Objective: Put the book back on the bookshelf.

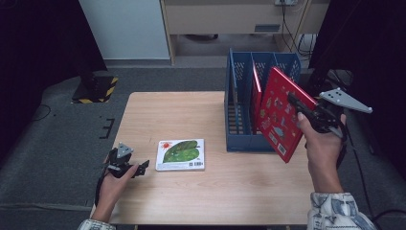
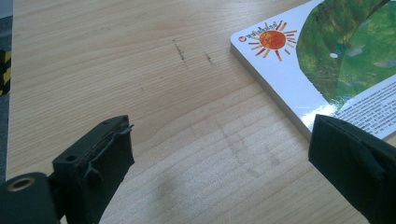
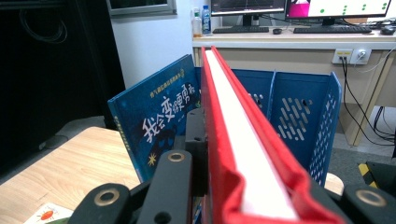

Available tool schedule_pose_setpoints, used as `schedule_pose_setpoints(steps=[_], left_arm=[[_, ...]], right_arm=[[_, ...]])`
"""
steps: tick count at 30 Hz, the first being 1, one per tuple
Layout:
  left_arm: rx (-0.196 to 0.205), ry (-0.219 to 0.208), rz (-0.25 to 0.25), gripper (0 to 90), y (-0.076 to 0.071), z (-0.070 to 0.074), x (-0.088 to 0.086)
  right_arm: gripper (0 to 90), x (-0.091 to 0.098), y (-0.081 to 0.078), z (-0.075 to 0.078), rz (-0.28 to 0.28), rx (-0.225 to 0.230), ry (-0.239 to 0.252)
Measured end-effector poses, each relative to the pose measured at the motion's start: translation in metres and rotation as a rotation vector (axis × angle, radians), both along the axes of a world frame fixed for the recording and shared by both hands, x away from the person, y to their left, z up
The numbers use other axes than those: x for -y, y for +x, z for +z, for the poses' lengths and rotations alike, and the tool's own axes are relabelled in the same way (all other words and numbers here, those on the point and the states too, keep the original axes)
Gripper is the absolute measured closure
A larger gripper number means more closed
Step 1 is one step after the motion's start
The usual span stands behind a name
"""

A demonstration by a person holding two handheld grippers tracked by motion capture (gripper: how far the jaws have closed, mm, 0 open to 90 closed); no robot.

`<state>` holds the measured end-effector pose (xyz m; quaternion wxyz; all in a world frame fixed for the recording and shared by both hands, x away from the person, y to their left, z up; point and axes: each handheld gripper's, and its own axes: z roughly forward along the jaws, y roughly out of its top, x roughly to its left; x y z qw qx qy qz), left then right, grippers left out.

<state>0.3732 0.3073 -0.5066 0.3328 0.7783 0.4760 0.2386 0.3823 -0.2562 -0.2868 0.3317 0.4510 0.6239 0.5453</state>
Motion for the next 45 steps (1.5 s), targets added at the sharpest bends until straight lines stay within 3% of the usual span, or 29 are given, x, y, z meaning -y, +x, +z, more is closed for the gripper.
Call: schedule_pose_setpoints(steps=[22, 36, 45], left_arm=[[-0.005, -0.012, 0.005, 5.5, 0.001, -0.001, -0.001], [-0.005, -0.011, -0.002, 5.5, 0.001, -0.001, 0.001], [0.003, -0.011, -0.001, 5.5, 0.000, 0.000, 0.000]], right_arm=[[79.7, -0.003, 0.024, 0.007, -0.044, 0.008, -0.003], [79.7, 0.000, 0.020, 0.007, -0.051, 0.009, -0.010], [79.7, 0.001, 0.034, 0.004, -0.081, 0.000, 0.014]])
